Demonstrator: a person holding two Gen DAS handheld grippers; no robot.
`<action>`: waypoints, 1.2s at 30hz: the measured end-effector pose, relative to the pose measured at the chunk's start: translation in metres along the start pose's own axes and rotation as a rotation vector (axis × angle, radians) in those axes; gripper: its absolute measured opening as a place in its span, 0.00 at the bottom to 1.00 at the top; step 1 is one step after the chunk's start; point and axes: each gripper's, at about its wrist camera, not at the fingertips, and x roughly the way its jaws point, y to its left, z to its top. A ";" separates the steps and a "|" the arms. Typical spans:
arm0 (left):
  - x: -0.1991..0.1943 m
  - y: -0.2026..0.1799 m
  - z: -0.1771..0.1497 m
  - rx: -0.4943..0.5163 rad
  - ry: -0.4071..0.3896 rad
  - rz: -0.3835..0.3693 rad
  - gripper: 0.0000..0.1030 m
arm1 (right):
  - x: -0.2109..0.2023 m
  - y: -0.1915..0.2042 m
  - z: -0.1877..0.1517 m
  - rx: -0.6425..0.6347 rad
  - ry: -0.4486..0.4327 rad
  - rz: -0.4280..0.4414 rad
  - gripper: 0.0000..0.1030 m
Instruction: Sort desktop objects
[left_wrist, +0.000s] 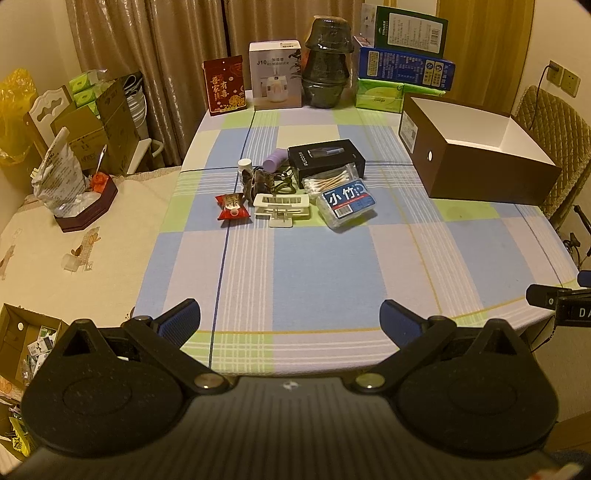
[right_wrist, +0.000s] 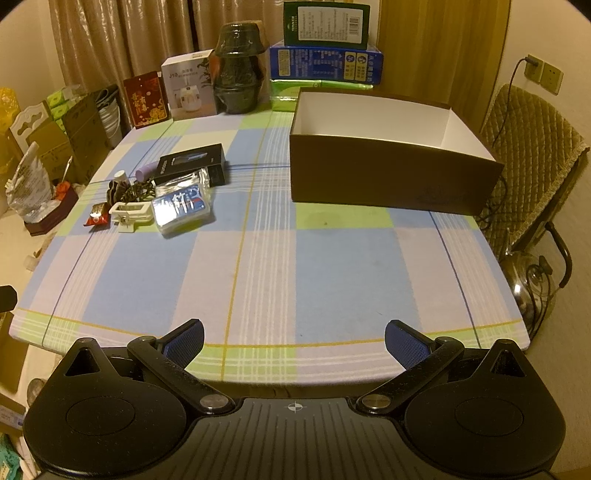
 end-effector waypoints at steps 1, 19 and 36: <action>0.000 0.000 0.000 0.000 0.001 0.001 0.99 | 0.000 0.000 0.000 0.000 0.000 0.000 0.98; 0.019 0.010 0.009 -0.013 0.035 -0.007 0.99 | 0.018 0.015 0.013 -0.036 -0.002 0.042 0.98; 0.047 0.023 0.029 -0.036 0.065 -0.020 0.99 | 0.054 0.041 0.043 -0.114 -0.043 0.232 0.98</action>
